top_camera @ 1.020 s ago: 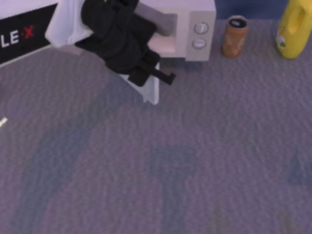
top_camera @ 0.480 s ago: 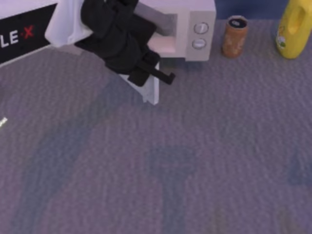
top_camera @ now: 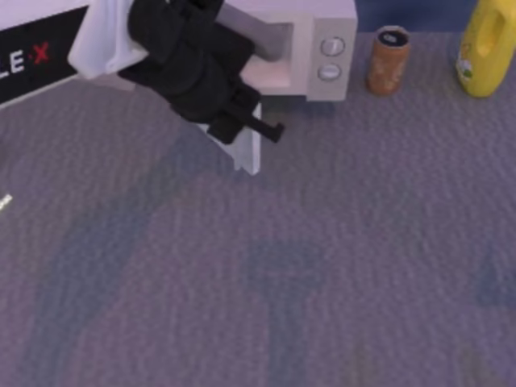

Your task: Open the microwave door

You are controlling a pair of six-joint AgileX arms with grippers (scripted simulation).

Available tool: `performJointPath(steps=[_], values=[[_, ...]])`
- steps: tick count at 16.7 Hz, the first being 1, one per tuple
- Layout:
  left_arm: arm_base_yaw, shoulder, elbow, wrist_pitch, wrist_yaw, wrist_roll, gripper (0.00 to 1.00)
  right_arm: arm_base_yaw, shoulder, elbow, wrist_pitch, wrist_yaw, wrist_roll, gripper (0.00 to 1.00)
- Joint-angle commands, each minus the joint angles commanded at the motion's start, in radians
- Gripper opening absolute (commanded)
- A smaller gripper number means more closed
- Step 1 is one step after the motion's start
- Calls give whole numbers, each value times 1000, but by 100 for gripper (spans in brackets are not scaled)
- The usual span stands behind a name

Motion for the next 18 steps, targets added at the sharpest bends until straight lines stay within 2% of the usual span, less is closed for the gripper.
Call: performJointPath(steps=[6,18], values=[[51,-47,-52,-8,70,135,0,0,0,0,0,0,0,100],[52,-48,-53,-8,72,138,0,0,0,0,0,0,0,100]])
